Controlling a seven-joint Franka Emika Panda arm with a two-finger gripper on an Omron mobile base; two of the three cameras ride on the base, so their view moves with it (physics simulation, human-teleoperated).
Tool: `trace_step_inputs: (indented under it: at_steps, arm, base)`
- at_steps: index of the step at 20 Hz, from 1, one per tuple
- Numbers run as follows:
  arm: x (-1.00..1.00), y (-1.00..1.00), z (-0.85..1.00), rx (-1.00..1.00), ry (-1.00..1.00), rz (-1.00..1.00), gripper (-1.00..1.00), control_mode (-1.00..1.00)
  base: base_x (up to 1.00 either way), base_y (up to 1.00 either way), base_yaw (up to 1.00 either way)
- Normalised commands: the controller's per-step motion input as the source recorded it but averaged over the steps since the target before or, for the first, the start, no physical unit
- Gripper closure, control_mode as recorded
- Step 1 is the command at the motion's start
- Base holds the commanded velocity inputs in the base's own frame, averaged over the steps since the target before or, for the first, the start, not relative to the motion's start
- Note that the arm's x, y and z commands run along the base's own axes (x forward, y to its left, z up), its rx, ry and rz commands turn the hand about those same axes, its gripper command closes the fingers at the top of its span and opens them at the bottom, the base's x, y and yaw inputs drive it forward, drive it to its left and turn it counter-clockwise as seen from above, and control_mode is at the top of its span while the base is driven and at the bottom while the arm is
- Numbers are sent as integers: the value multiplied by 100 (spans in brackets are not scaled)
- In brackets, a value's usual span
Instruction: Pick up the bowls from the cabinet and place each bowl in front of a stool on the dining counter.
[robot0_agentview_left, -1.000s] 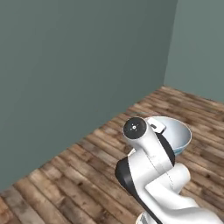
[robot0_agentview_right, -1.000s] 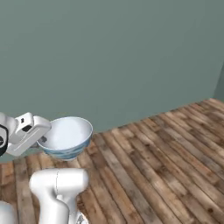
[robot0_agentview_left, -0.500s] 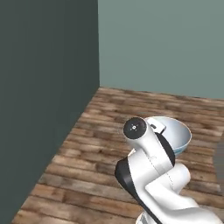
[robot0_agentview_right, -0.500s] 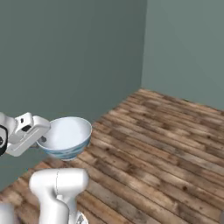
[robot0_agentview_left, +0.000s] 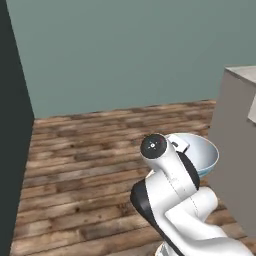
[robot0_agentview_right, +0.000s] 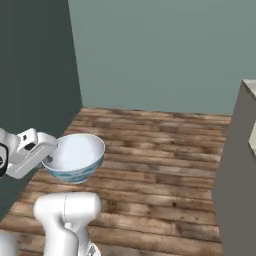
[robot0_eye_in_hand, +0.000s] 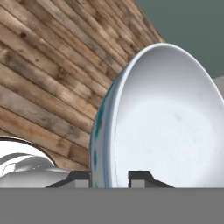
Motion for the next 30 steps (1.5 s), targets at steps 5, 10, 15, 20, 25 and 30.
trace_step_inputs:
  at_steps: [5, 10, 15, 20, 25, 30]
  arm:
    - [0, 0, 0, 0, 0, 0, 100, 100]
    - [0, 0, 0, 0, 0, 0, 100, 100]
    - [0, 0, 0, 0, 0, 0, 100, 100]
    - [0, 0, 0, 0, 0, 0, 100, 100]
    - [0, 0, 0, 0, 0, 0, 100, 100]
    - [0, 0, 0, 0, 0, 0, 100, 100]
  base:
    - [99, 53, -70]
    - [100, 60, -64]
    - [100, 69, -63]
    - [92, 88, -61]
    - [88, 100, -51]
    - [93, 100, -47]
